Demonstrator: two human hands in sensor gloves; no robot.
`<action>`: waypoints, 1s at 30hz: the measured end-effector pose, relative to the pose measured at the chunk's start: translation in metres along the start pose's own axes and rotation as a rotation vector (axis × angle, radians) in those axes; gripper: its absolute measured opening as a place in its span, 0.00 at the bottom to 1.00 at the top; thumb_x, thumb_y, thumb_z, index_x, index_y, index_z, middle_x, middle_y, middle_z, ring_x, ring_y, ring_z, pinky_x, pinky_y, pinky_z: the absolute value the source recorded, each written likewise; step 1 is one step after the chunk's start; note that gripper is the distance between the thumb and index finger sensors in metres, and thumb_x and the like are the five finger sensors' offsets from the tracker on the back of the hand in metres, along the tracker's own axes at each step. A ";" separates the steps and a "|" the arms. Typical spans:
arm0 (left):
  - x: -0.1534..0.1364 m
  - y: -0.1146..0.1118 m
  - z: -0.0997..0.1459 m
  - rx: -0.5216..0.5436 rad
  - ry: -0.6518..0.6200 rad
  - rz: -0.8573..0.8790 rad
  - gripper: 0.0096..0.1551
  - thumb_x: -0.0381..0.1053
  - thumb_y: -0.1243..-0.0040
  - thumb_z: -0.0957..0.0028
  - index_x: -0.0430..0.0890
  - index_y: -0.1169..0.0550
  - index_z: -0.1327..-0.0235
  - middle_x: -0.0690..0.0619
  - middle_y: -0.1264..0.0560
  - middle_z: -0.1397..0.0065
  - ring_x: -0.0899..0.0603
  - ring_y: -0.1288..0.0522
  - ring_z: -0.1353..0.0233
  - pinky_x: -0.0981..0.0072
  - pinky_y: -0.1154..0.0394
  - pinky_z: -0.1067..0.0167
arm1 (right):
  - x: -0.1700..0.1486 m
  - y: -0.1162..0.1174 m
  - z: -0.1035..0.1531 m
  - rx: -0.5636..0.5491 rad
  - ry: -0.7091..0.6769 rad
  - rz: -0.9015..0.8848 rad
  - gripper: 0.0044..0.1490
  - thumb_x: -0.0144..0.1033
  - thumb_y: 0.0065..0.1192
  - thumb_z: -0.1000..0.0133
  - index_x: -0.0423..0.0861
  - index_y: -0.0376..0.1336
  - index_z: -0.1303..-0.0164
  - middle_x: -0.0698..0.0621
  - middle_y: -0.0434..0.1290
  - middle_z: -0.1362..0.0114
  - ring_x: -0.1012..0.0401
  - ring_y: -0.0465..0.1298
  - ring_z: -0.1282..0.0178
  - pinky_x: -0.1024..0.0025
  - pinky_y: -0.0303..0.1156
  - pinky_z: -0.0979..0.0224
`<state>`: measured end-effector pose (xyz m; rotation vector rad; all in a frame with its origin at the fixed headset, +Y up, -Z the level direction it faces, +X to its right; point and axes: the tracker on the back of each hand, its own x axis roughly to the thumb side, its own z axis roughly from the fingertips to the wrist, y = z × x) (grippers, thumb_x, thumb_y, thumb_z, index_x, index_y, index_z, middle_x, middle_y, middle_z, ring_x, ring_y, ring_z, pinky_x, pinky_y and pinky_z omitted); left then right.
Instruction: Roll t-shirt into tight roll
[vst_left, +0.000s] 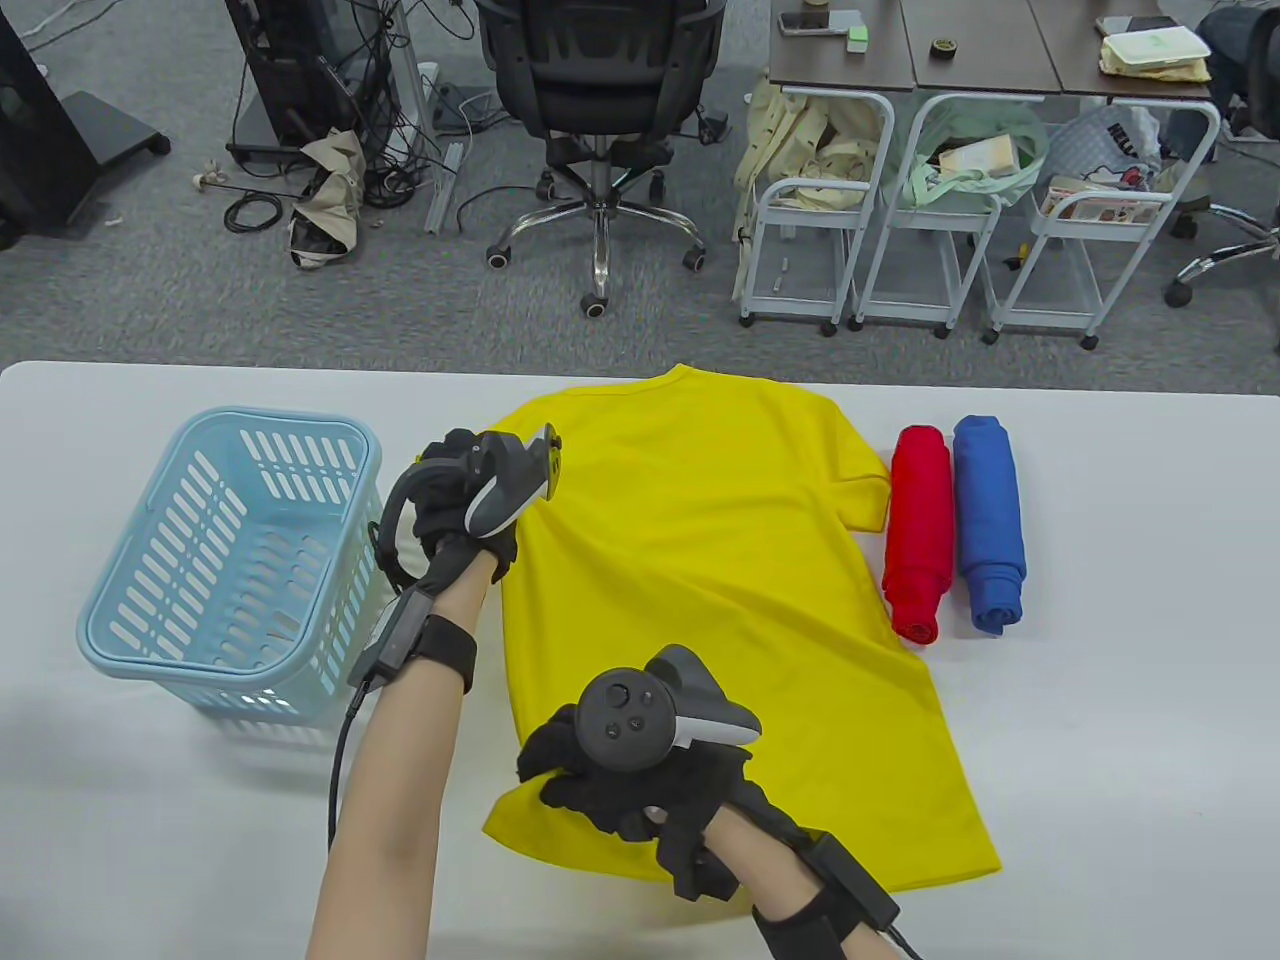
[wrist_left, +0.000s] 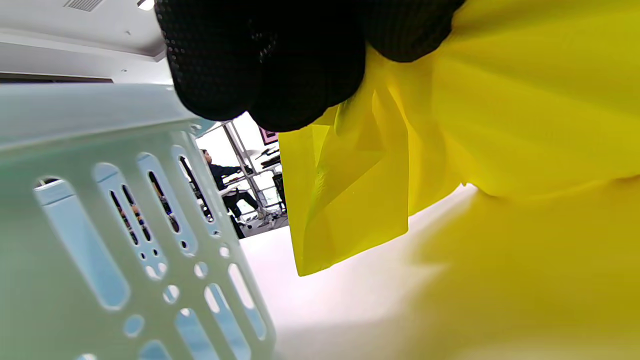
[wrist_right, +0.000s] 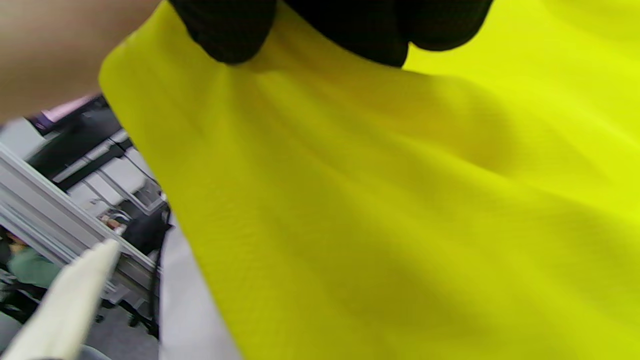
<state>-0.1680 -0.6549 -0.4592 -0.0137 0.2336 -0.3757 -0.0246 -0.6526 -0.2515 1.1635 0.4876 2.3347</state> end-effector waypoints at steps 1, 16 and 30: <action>-0.006 0.004 0.000 0.001 0.011 0.012 0.22 0.49 0.54 0.38 0.59 0.33 0.30 0.51 0.25 0.30 0.46 0.20 0.38 0.58 0.18 0.42 | 0.004 -0.002 -0.001 -0.009 -0.027 -0.026 0.23 0.40 0.58 0.39 0.56 0.59 0.33 0.47 0.66 0.28 0.56 0.72 0.38 0.51 0.65 0.30; 0.104 0.046 0.005 0.005 -0.215 0.158 0.22 0.49 0.52 0.38 0.60 0.33 0.30 0.51 0.26 0.28 0.45 0.20 0.36 0.56 0.19 0.39 | -0.068 -0.012 0.083 0.004 0.069 -0.140 0.22 0.39 0.63 0.42 0.56 0.64 0.37 0.46 0.67 0.28 0.55 0.74 0.38 0.50 0.67 0.31; 0.188 0.005 0.052 -0.173 -0.524 0.141 0.39 0.57 0.61 0.36 0.55 0.57 0.15 0.42 0.48 0.10 0.34 0.37 0.16 0.40 0.32 0.26 | -0.185 -0.026 0.187 -0.017 0.647 -0.211 0.35 0.39 0.58 0.39 0.53 0.54 0.19 0.39 0.56 0.17 0.47 0.67 0.27 0.44 0.60 0.26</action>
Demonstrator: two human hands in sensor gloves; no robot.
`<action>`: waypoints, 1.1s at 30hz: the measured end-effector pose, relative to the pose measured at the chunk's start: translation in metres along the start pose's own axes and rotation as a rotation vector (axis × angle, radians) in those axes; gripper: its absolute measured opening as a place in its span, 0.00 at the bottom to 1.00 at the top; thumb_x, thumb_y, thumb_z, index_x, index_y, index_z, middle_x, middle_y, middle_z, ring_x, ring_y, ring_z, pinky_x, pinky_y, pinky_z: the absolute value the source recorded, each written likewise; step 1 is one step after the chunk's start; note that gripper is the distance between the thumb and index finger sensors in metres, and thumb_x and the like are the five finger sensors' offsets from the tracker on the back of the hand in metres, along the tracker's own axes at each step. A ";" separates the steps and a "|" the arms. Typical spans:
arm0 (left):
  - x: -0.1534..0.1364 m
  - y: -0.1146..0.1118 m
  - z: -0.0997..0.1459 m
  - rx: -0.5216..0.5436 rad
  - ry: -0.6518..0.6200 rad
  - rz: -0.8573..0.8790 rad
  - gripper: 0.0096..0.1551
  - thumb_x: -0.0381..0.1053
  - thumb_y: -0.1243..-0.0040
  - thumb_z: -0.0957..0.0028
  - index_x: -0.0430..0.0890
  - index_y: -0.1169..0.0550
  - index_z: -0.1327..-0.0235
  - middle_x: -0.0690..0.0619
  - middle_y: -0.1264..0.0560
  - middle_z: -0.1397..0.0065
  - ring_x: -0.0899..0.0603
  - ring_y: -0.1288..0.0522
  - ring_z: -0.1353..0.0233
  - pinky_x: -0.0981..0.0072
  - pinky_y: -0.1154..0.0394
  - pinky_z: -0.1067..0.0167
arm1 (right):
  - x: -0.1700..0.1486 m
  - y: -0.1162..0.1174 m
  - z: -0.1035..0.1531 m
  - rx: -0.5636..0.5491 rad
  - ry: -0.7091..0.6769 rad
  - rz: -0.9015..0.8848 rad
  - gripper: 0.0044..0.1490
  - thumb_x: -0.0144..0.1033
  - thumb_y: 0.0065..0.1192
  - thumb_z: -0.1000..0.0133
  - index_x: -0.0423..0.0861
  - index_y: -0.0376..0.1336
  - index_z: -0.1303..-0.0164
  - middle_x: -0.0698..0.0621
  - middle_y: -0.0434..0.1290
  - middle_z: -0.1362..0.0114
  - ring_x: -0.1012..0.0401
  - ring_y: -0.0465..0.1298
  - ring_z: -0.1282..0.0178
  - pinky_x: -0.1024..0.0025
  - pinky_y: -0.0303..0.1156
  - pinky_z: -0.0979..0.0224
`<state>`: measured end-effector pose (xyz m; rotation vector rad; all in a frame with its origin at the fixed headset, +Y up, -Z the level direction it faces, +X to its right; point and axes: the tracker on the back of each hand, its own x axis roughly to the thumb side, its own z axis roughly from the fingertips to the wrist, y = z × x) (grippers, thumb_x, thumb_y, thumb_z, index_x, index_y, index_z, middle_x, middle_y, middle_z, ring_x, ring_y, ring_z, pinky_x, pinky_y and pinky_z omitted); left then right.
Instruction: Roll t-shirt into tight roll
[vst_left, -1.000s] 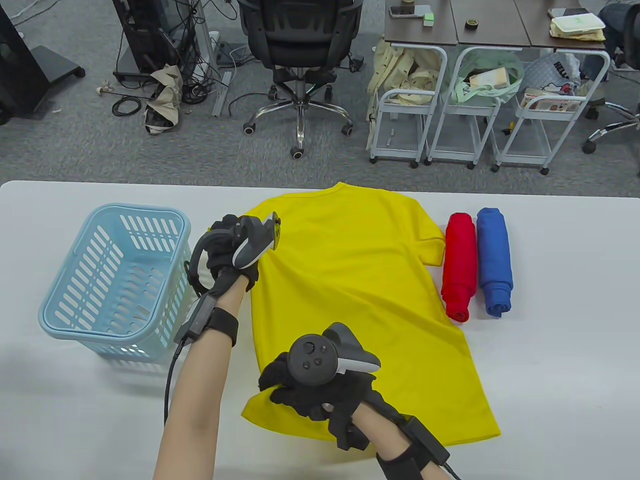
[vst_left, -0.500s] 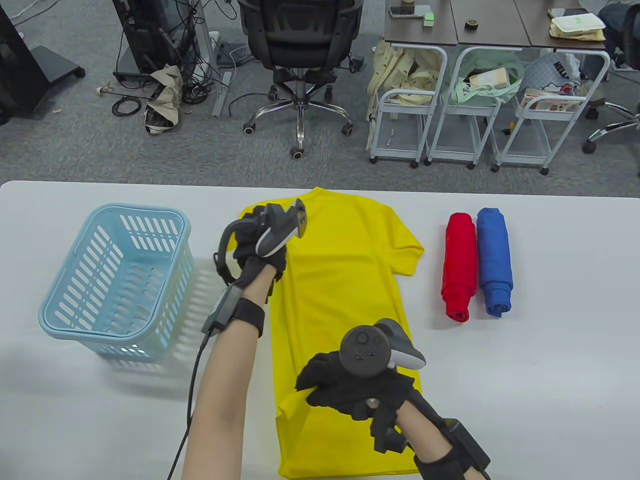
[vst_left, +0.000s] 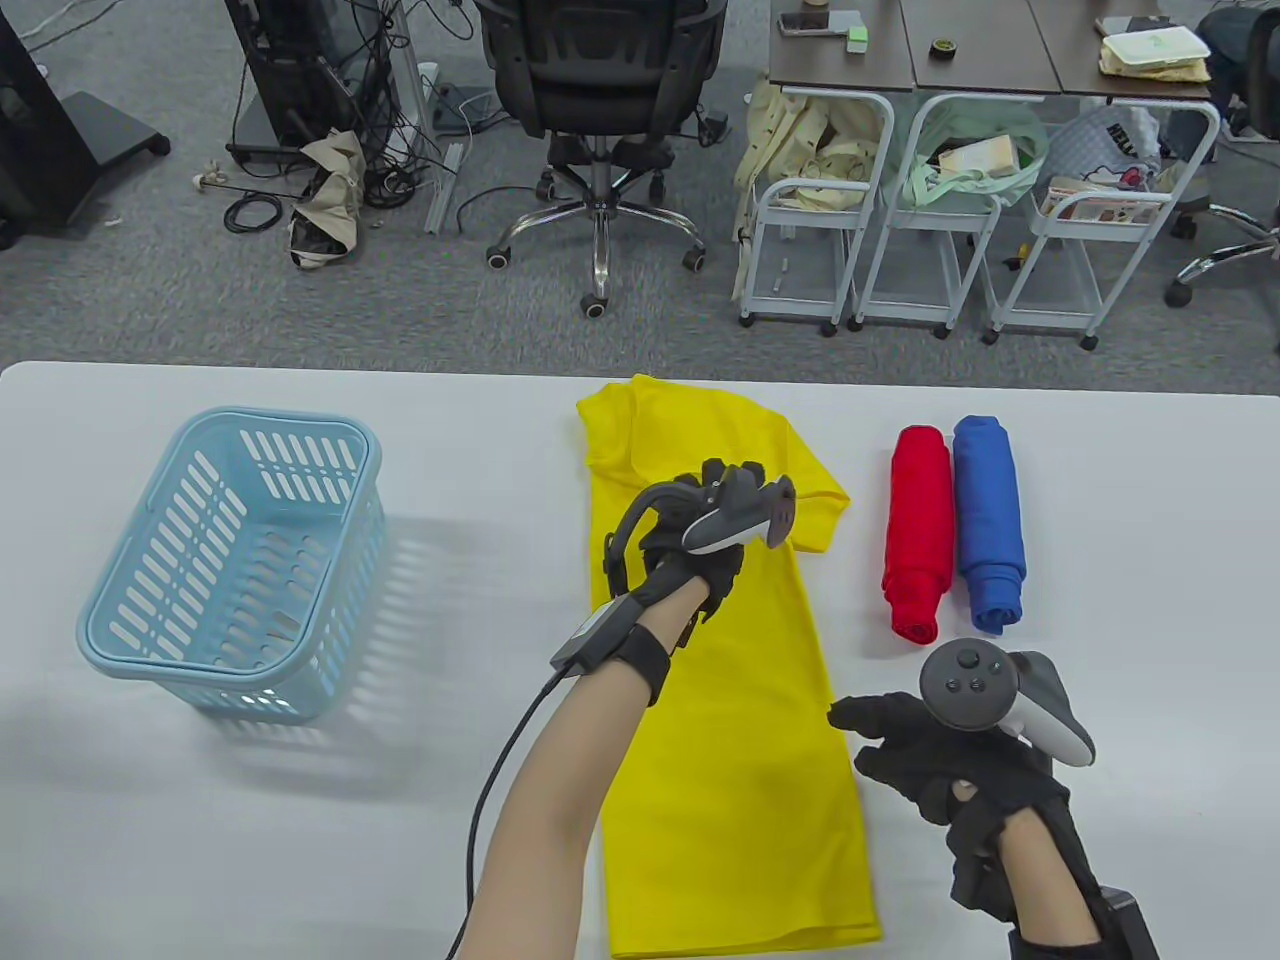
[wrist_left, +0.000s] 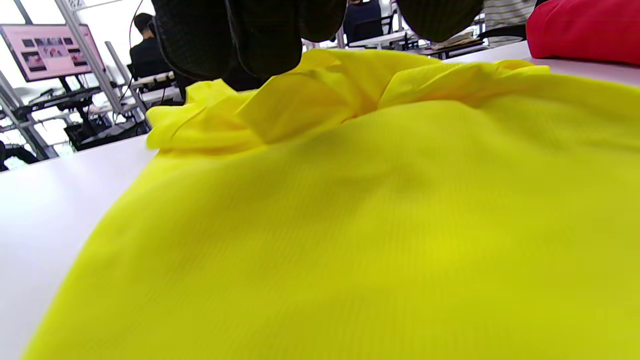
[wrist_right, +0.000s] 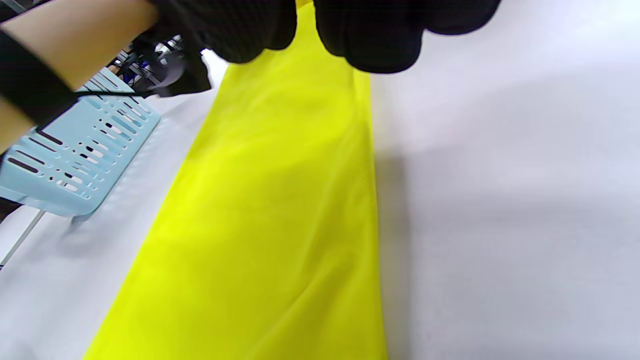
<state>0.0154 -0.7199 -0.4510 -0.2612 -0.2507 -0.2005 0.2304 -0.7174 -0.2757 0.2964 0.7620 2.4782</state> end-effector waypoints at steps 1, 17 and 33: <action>-0.007 -0.006 0.007 -0.012 -0.004 0.017 0.39 0.58 0.61 0.37 0.54 0.55 0.15 0.41 0.48 0.10 0.34 0.37 0.16 0.40 0.32 0.26 | 0.002 0.002 -0.006 0.001 0.003 0.002 0.35 0.39 0.58 0.39 0.52 0.54 0.19 0.39 0.55 0.16 0.46 0.66 0.26 0.44 0.59 0.25; -0.050 -0.120 0.133 -0.402 -0.235 -0.008 0.45 0.73 0.84 0.46 0.56 0.77 0.25 0.41 0.80 0.18 0.28 0.74 0.18 0.28 0.62 0.25 | 0.055 0.063 -0.077 0.095 0.064 0.370 0.47 0.49 0.49 0.37 0.53 0.33 0.14 0.44 0.29 0.13 0.42 0.28 0.14 0.40 0.39 0.19; -0.055 -0.141 0.181 -0.441 -0.261 0.069 0.49 0.75 0.83 0.46 0.56 0.80 0.27 0.42 0.84 0.21 0.29 0.79 0.21 0.30 0.70 0.28 | 0.060 0.005 -0.075 0.054 0.138 0.262 0.41 0.42 0.44 0.36 0.47 0.40 0.14 0.40 0.41 0.12 0.38 0.46 0.13 0.43 0.51 0.21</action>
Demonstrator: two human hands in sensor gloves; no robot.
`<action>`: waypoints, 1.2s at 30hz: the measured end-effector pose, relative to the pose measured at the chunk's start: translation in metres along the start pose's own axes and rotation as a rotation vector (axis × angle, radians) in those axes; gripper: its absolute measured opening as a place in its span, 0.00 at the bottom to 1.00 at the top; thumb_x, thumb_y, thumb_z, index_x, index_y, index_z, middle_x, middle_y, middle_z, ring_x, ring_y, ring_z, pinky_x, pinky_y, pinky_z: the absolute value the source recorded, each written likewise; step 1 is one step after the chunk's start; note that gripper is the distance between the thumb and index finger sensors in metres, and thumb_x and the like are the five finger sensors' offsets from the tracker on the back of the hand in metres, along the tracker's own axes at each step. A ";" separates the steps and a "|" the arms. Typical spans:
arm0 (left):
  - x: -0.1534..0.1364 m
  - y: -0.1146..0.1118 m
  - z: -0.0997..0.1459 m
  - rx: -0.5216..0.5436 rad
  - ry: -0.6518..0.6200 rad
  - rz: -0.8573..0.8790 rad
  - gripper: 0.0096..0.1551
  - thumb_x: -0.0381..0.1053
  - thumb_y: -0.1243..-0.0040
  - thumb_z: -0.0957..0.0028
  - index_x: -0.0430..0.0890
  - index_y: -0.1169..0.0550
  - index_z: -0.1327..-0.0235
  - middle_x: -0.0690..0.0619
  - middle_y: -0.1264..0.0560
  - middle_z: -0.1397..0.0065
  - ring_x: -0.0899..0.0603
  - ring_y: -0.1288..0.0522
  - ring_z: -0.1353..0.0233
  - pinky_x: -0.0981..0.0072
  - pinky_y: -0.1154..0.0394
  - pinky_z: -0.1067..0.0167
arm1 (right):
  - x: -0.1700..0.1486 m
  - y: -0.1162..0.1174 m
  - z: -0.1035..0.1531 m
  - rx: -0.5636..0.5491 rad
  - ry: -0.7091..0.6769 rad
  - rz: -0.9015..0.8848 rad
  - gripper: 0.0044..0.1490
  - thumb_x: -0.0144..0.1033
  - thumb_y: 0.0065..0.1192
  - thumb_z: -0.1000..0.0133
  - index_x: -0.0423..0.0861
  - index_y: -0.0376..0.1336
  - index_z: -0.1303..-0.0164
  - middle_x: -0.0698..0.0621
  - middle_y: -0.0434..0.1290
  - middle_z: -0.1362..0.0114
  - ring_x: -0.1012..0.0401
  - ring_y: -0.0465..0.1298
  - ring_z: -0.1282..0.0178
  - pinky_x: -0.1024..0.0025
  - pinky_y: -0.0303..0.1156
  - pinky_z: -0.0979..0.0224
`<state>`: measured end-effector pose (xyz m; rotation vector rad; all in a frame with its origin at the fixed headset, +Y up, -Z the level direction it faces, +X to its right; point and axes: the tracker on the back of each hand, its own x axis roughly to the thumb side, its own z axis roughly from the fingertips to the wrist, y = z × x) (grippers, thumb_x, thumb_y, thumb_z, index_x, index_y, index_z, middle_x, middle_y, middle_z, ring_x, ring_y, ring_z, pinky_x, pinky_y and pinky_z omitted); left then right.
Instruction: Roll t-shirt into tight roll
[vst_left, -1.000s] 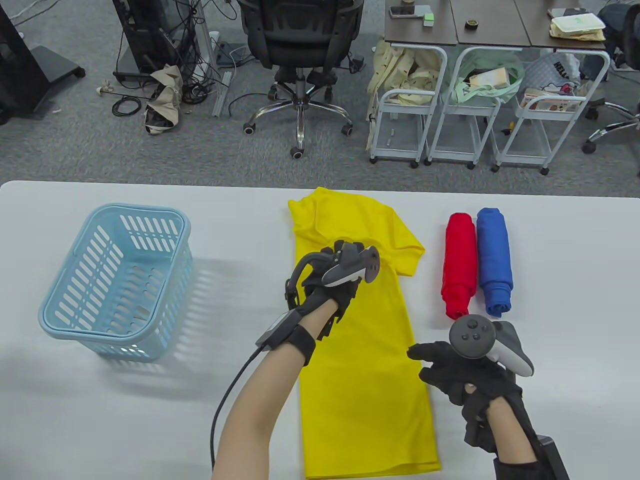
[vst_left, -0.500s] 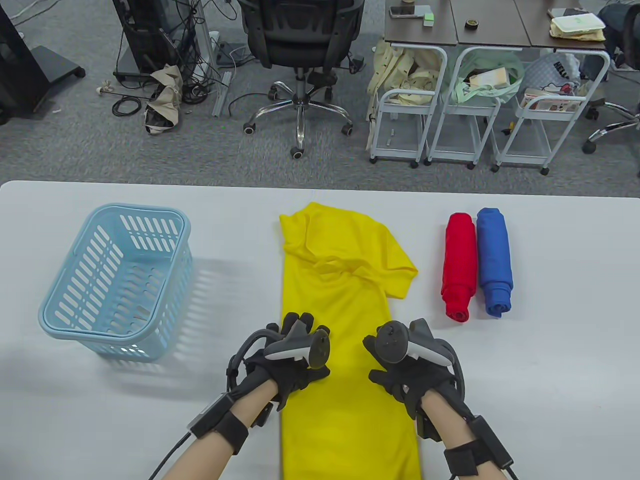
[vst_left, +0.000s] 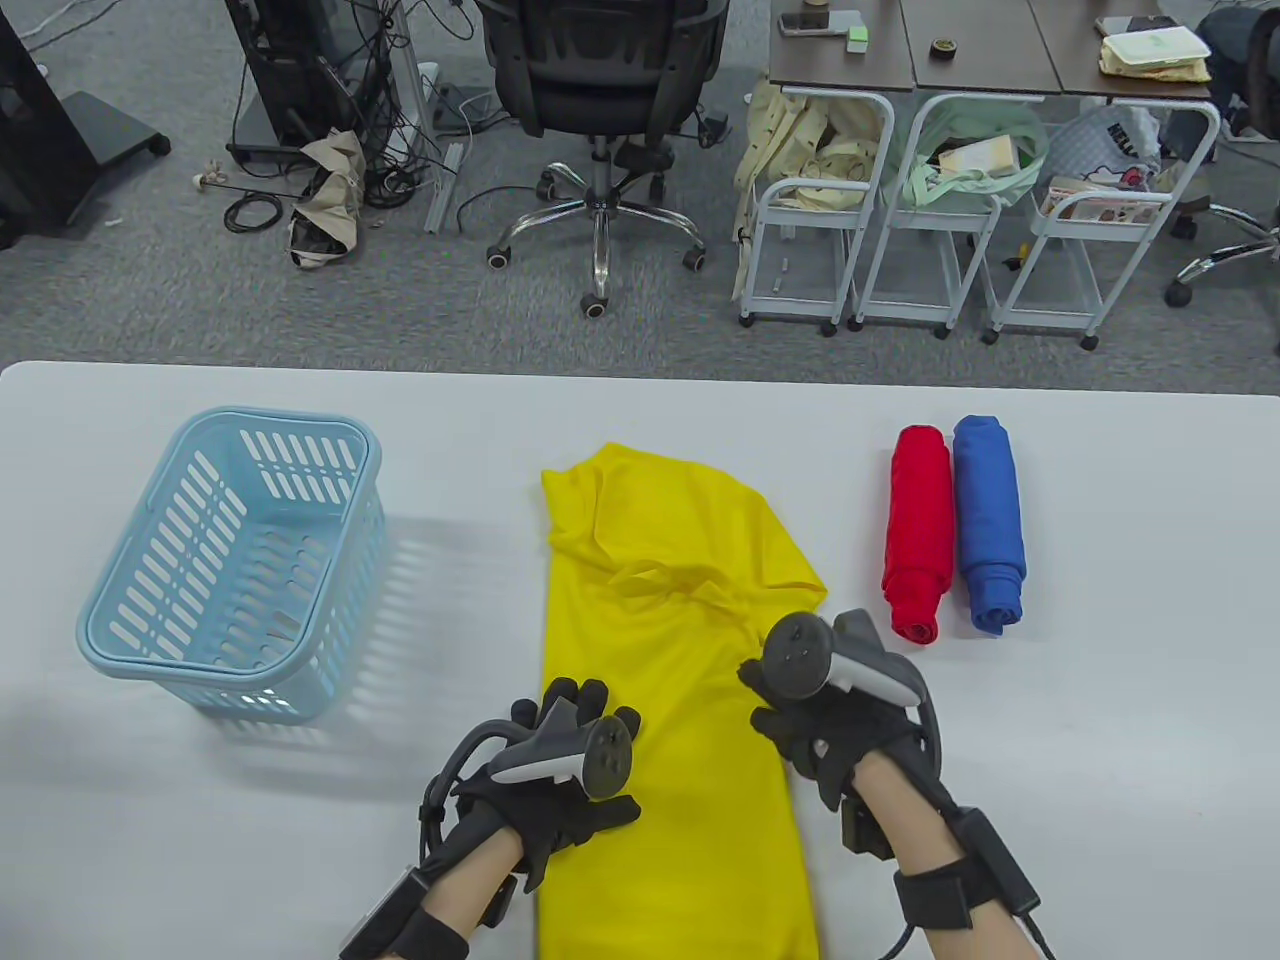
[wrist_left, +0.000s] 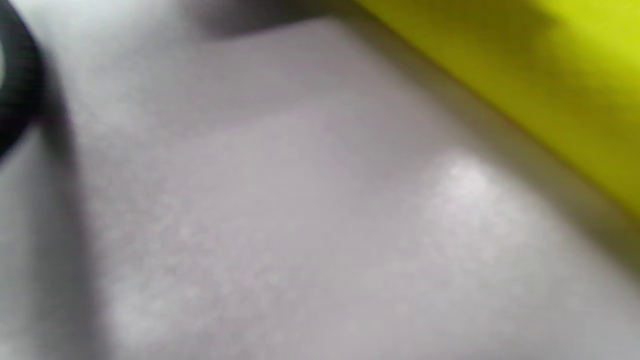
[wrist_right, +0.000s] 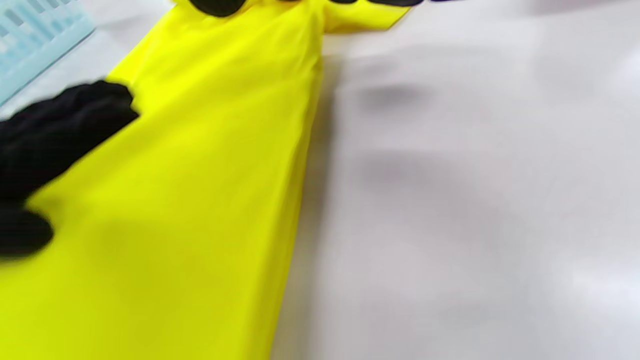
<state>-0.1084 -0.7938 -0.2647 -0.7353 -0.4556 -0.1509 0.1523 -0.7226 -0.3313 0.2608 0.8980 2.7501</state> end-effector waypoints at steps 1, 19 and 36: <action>0.000 0.000 0.000 -0.001 -0.001 0.001 0.49 0.75 0.83 0.46 0.56 0.80 0.27 0.42 0.84 0.21 0.29 0.79 0.21 0.30 0.70 0.28 | -0.003 -0.011 -0.006 -0.022 0.026 -0.012 0.42 0.41 0.44 0.36 0.46 0.38 0.14 0.39 0.39 0.12 0.38 0.44 0.13 0.42 0.50 0.20; -0.006 -0.006 -0.004 -0.088 -0.043 0.083 0.49 0.76 0.84 0.47 0.57 0.86 0.34 0.45 0.92 0.29 0.31 0.88 0.28 0.31 0.79 0.35 | -0.031 -0.042 -0.108 0.047 0.273 -0.202 0.45 0.48 0.28 0.36 0.44 0.20 0.19 0.38 0.23 0.17 0.38 0.25 0.18 0.39 0.37 0.22; -0.007 -0.006 -0.005 -0.091 -0.045 0.099 0.49 0.76 0.83 0.47 0.57 0.85 0.33 0.45 0.91 0.29 0.31 0.88 0.28 0.31 0.79 0.35 | 0.113 -0.022 -0.135 -0.184 0.140 0.487 0.52 0.47 0.60 0.39 0.60 0.30 0.20 0.47 0.50 0.21 0.52 0.60 0.25 0.48 0.54 0.23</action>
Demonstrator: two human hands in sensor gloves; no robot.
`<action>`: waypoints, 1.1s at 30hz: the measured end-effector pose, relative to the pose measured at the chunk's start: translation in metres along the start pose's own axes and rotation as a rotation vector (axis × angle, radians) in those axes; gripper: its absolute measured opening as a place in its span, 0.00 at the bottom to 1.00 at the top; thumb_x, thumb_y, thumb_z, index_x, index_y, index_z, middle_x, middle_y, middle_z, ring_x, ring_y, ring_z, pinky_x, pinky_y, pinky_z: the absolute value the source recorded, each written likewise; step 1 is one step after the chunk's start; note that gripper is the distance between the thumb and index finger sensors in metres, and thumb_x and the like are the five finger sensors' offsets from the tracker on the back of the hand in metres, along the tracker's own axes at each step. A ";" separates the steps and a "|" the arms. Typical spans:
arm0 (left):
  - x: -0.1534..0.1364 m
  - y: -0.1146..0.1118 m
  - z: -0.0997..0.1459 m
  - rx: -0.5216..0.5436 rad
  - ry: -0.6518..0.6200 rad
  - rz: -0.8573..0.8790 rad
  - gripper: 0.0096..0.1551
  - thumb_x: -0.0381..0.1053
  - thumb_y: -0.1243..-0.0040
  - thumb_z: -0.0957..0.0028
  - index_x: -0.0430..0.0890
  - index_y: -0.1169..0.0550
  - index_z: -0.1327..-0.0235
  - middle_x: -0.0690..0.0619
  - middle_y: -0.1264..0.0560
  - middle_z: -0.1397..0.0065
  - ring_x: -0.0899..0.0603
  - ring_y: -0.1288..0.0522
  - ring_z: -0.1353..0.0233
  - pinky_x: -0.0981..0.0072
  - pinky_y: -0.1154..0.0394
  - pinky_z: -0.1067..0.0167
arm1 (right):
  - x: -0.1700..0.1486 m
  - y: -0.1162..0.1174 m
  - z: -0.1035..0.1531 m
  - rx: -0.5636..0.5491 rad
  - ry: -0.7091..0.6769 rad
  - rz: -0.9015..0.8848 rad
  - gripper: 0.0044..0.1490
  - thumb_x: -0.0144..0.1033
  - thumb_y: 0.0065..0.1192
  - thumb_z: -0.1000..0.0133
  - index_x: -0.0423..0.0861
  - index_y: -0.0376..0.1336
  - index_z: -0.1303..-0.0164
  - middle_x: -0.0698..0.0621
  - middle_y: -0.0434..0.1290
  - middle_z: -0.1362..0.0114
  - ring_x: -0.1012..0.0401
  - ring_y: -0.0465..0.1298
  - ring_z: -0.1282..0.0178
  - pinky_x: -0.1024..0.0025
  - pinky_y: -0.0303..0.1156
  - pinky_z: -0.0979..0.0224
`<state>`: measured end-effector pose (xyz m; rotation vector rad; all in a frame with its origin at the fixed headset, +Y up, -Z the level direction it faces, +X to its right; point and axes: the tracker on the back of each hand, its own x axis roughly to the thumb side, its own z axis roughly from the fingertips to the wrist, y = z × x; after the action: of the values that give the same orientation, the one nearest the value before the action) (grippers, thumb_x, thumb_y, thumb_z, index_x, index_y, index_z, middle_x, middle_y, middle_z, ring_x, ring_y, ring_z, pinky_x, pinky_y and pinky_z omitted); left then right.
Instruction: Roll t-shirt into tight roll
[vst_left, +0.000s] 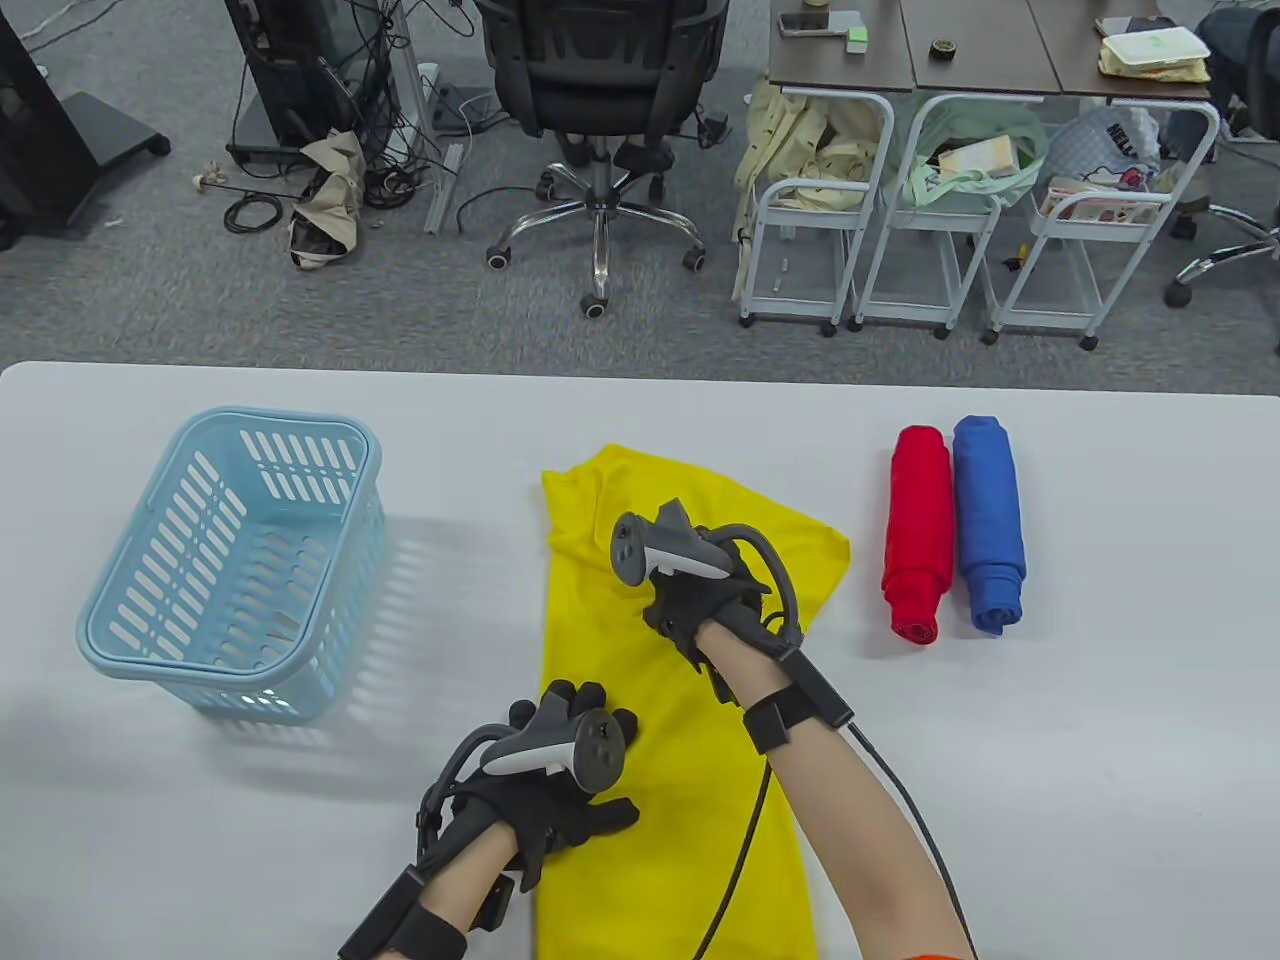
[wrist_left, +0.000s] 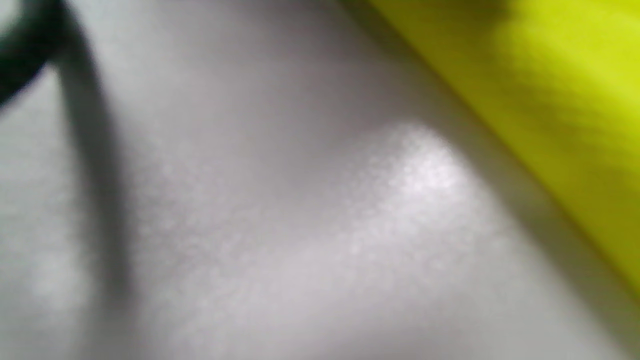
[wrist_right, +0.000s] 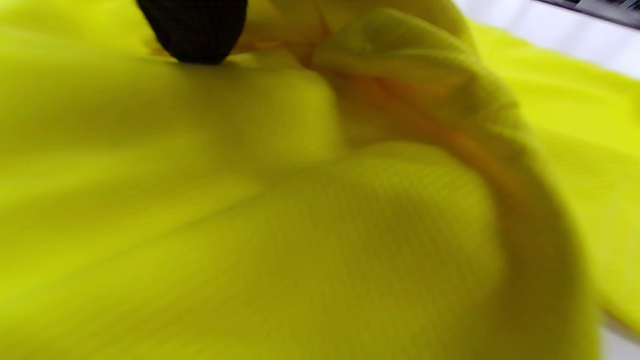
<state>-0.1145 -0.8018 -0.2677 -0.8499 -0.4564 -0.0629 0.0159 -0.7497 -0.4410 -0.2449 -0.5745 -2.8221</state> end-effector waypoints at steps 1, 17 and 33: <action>0.000 0.000 0.000 0.000 0.000 0.000 0.49 0.76 0.83 0.47 0.57 0.85 0.34 0.45 0.91 0.29 0.31 0.88 0.28 0.31 0.79 0.35 | -0.003 -0.002 -0.001 -0.043 0.042 -0.001 0.40 0.45 0.59 0.39 0.57 0.43 0.22 0.52 0.63 0.28 0.57 0.70 0.33 0.52 0.63 0.27; 0.003 0.013 0.008 0.049 0.009 0.010 0.48 0.74 0.76 0.42 0.57 0.77 0.24 0.43 0.84 0.21 0.30 0.80 0.22 0.29 0.71 0.29 | -0.147 -0.004 0.029 0.010 0.420 -0.300 0.36 0.42 0.46 0.36 0.53 0.45 0.16 0.43 0.57 0.17 0.53 0.74 0.33 0.56 0.70 0.34; -0.005 0.016 -0.014 0.061 0.055 -0.005 0.45 0.75 0.87 0.46 0.59 0.83 0.31 0.46 0.88 0.25 0.32 0.85 0.25 0.32 0.77 0.32 | -0.136 0.020 0.065 0.226 0.228 -0.165 0.35 0.44 0.46 0.37 0.49 0.54 0.18 0.43 0.55 0.14 0.44 0.66 0.20 0.49 0.65 0.27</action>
<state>-0.1103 -0.8019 -0.2886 -0.7848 -0.4073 -0.0766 0.1584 -0.7131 -0.4038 0.1714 -0.8861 -2.8510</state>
